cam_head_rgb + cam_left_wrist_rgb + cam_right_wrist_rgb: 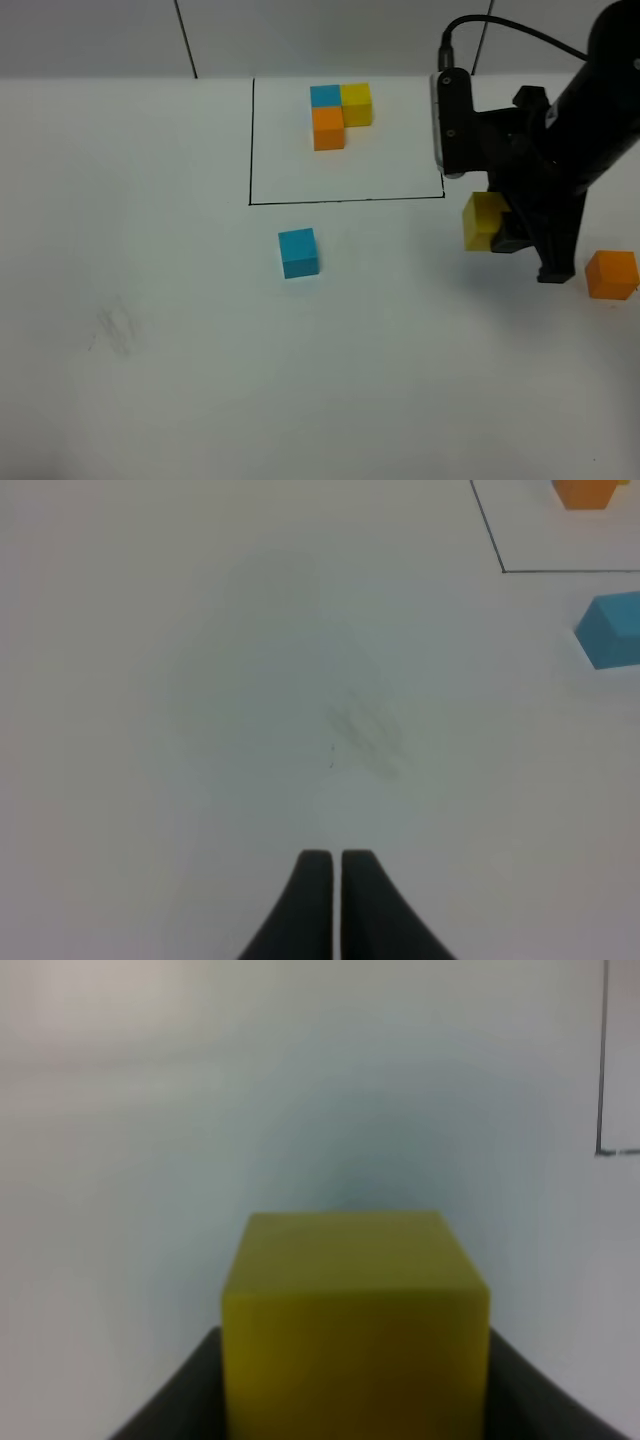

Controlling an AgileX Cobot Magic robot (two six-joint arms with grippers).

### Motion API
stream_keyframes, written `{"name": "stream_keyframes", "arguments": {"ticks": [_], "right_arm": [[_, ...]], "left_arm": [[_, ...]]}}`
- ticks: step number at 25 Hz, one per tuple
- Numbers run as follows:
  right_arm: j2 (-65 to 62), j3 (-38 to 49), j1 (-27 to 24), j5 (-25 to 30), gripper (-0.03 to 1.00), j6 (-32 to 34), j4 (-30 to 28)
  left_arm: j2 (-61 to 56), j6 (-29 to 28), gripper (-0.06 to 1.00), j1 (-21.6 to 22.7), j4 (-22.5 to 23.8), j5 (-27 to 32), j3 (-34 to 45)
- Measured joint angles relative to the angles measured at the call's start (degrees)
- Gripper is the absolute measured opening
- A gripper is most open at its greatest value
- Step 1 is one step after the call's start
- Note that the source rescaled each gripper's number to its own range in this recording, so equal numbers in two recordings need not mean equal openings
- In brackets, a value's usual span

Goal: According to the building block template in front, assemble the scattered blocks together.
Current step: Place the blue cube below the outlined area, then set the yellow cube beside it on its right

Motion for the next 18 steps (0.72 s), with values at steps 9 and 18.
{"name": "stream_keyframes", "arguments": {"ticks": [9, 18], "right_arm": [[11.7, -6.0, 3.2, -1.1, 0.54, 0.9, 2.3], [17.5, -7.2, 5.6, -7.9, 0.54, 2.8, 2.9]], "left_arm": [[0.0, 0.0, 0.00, 0.0, 0.0, 0.0, 0.0], [0.0, 0.0, 0.00, 0.0, 0.0, 0.0, 0.0]]}}
